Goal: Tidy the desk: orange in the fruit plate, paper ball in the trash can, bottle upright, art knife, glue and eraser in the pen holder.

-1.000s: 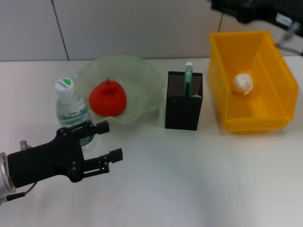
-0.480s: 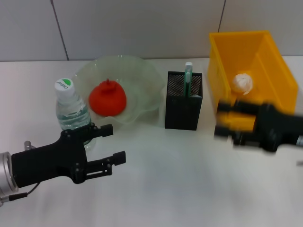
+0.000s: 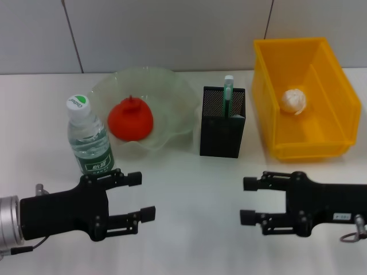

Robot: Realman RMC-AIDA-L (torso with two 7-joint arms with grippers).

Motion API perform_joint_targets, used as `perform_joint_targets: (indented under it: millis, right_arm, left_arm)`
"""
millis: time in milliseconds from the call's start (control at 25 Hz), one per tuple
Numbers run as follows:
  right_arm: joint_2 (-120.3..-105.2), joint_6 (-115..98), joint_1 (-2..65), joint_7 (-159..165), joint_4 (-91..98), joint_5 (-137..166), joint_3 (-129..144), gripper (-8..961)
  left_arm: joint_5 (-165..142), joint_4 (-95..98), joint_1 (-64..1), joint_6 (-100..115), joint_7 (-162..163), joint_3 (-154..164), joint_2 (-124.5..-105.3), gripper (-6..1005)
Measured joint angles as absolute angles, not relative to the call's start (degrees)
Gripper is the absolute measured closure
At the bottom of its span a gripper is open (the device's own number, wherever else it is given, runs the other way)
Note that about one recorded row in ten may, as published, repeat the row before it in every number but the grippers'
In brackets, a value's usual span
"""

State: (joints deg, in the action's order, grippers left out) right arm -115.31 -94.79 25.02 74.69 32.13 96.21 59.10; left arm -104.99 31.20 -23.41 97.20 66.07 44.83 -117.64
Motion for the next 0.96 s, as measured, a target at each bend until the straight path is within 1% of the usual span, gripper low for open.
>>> perform_joint_targets:
  millis: [40,80,120,280,560,960]
  right_arm:
    - [-115.67,-94.3,24.9,74.2,32.1,96.4,59.1,198]
    - [-116.44,-93.4,24.5,73.1,32.0,96.8,59.2,198]
    - [-116.44,-93.4,24.5,73.1,32.0,96.8,59.2,198]
    - [-117.93,-91.7,24.1,70.7,32.0,98.6,59.2,197]
    - [-118.34,-90.7,24.1,70.4,32.0,98.8,59.6,198]
    - [-118.78,-90.4,24.7,69.6,32.3,98.8,59.5,197]
  left_arm:
    - [-106.2,31.2,-23.3,97.3,66.0,44.8,-117.55,199]
    - [-107.0,31.2,-23.4,97.4,66.1,44.8,-117.55,199]
    - [-107.6,31.2,-23.5,97.4,66.2,44.8,-117.58,199]
    - [-108.4,31.2,-23.9,97.4,66.2,44.8,-117.61,199]
    - [-109.6,31.2,-25.1,97.6,67.0,44.8,-117.51,199]
    - [-110.1,31.2,-25.1,97.8,68.4,44.8,-117.39,199]
